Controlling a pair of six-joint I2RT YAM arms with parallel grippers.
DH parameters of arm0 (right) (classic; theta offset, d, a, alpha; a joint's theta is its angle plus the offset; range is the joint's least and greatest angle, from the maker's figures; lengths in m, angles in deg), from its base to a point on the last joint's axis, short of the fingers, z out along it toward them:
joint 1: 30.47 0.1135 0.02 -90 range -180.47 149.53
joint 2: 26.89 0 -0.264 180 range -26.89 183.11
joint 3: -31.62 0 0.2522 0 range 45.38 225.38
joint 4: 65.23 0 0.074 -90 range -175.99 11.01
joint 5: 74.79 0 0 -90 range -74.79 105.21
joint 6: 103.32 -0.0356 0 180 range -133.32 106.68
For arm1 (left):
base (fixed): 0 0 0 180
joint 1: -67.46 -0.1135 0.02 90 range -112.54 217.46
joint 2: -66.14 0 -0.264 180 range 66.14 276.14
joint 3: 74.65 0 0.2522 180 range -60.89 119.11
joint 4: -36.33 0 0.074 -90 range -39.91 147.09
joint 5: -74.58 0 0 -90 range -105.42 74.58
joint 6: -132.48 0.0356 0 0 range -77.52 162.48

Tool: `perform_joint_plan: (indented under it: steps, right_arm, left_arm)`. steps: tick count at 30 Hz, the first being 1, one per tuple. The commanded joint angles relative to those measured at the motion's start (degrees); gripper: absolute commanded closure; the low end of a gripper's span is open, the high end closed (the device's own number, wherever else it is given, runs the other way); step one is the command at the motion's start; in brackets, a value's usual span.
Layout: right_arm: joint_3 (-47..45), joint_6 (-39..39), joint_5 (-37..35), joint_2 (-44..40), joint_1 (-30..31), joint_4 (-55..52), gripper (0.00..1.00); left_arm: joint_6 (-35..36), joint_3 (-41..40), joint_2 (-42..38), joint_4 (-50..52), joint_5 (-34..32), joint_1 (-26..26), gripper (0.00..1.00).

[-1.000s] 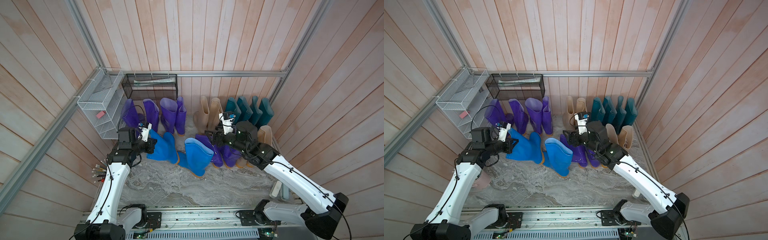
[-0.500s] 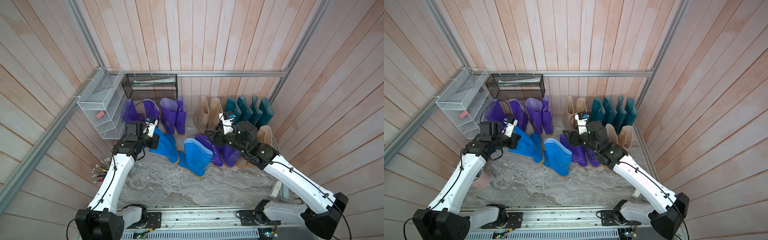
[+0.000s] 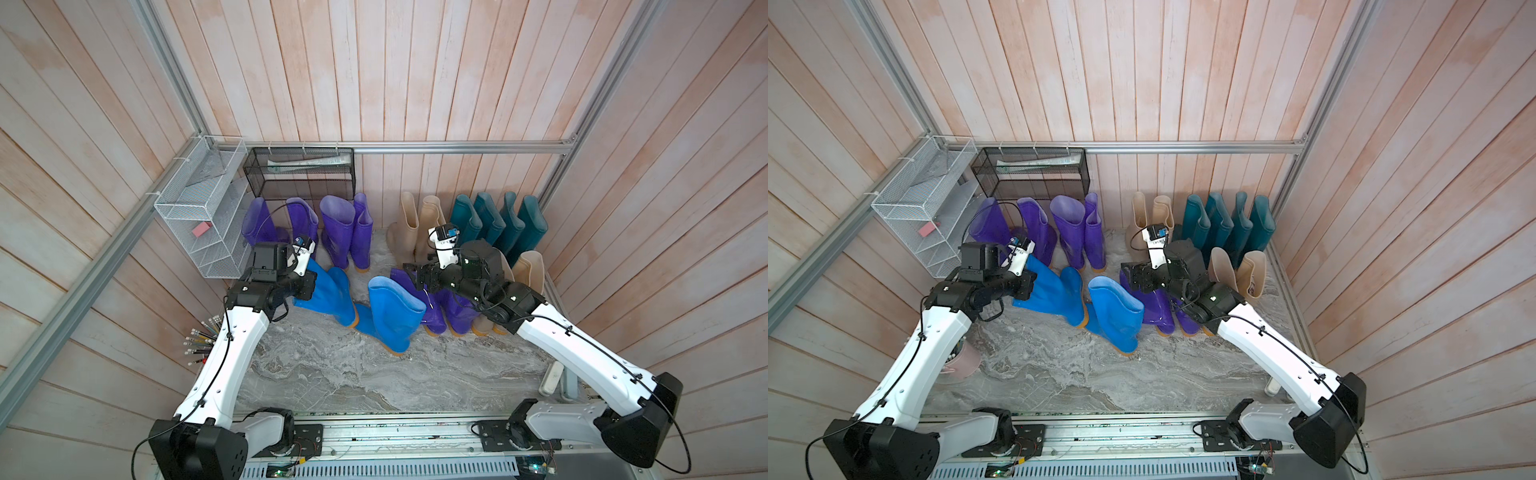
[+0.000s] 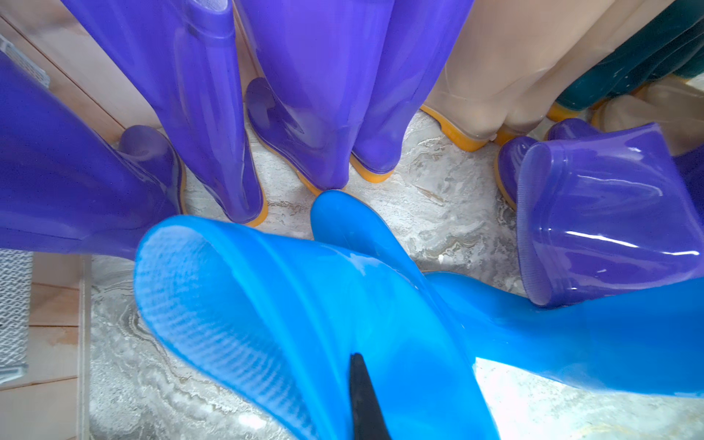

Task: Match and arrange rain boots in pairs
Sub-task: Pair a pair of rain boots at the center of the board.

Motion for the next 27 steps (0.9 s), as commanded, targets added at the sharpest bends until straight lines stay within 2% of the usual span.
perform_joint_plan:
  steps: [1, 8, 16, 20, 27]
  right_arm:
    - [0.95, 0.98, -0.29, -0.07, -0.12, -1.17, 0.15]
    - [1.18, 1.29, -0.61, 0.42, -0.12, -1.38, 0.15]
    - [0.70, 1.11, 0.49, 1.22, -0.23, -0.58, 0.15]
    - [0.78, 1.04, 0.94, 1.21, -0.28, -0.66, 0.15]
    - [0.63, 0.86, 1.18, 0.87, -0.30, -1.21, 0.15]
  left_arm:
    - [1.99, 1.08, -0.12, -4.19, -3.91, 0.32, 1.00]
    - [3.98, 8.35, 0.81, -0.74, -2.65, 1.35, 1.00]
    - [6.21, 5.88, 1.03, -2.29, 0.38, 1.35, 1.00]
    - [6.07, 2.44, 1.65, -3.50, -0.76, 1.30, 1.00]
    - [3.14, 2.97, 2.44, -0.48, -3.26, 1.78, 1.00]
